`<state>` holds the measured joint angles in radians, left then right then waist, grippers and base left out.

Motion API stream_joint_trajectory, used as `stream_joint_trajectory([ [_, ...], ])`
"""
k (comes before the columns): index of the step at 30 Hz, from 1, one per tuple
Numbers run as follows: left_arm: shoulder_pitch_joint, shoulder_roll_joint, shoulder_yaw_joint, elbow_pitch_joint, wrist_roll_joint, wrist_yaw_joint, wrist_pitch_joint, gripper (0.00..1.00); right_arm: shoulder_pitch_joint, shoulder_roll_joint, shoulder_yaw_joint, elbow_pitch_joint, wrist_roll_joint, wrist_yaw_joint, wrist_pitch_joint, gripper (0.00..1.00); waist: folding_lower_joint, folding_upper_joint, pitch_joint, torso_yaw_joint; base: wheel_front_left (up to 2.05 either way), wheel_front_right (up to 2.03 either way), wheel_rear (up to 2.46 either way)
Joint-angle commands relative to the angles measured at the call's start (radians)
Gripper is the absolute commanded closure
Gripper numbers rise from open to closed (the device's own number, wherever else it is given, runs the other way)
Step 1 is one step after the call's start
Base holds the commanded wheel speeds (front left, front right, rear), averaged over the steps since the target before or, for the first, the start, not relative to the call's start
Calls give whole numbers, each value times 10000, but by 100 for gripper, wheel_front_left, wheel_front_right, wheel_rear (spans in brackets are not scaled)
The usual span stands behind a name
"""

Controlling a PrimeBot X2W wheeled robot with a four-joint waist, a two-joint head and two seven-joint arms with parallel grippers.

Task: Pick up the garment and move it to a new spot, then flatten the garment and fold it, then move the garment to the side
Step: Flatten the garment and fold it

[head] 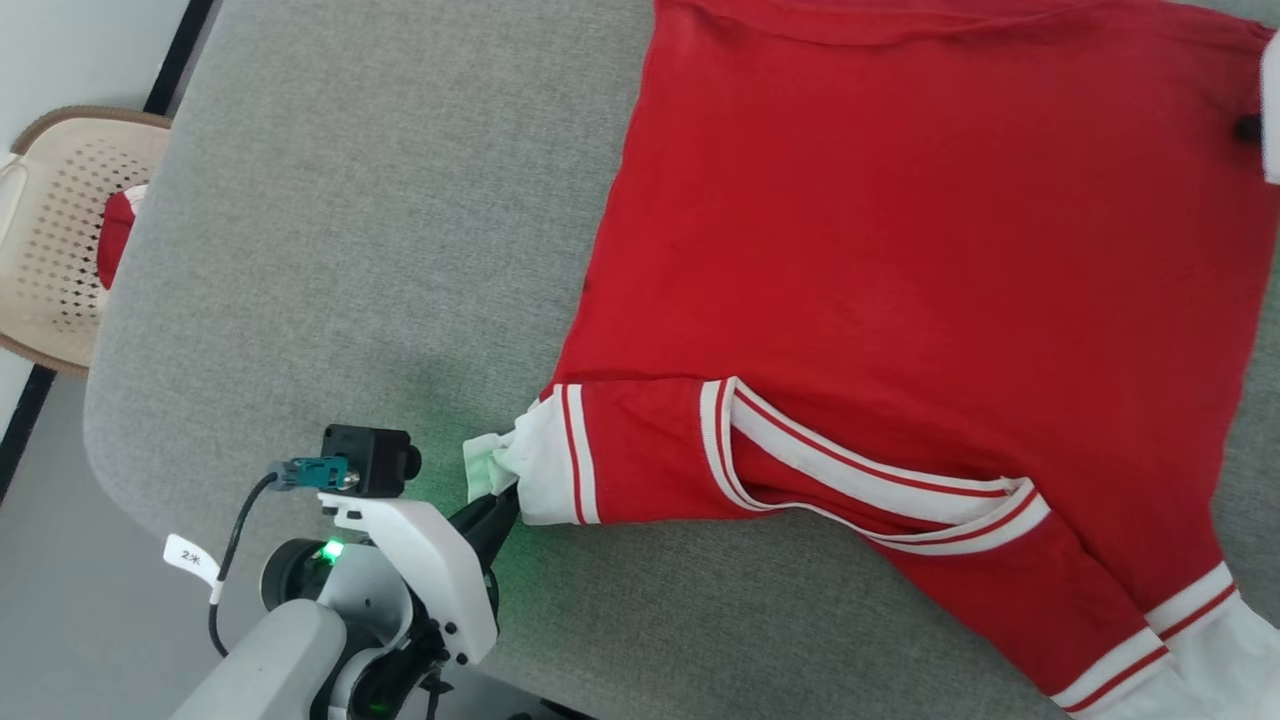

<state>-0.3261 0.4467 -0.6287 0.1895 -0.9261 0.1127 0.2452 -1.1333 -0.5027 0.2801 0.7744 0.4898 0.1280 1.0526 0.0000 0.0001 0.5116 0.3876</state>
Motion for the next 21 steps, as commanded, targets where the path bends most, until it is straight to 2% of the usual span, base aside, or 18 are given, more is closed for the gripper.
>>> stream_joint_trajectory([
  [1, -40, -100, -88, 680, -30, 184, 87, 100, 1055, 36, 344, 439, 42, 26, 203, 100, 0, -1, -60, -115, 0, 0, 0],
  [6, -80, 46, 126, 684, -57, 244, -51, 100, 1159, -313, 922, -712, 746, 26, 132, 100, 0, -1, -315, -626, 0, 0, 0],
  [12, -56, 460, 448, 428, -63, 449, -160, 100, 2103, -1050, 1664, -3265, 2007, 26, -286, 100, 0, -1, -727, -1540, 0, 0, 0],
  [20, 326, 1079, 671, -114, -139, 629, -36, 100, 4624, -1794, 1423, -6249, 3163, 26, -283, 100, 0, -1, -1225, -2727, 0, 0, 0],
  [21, 326, 1079, 671, -114, -139, 629, -36, 100, 4624, -1794, 1423, -6249, 3163, 26, -283, 100, 0, -1, -1225, -2727, 0, 0, 0],
])
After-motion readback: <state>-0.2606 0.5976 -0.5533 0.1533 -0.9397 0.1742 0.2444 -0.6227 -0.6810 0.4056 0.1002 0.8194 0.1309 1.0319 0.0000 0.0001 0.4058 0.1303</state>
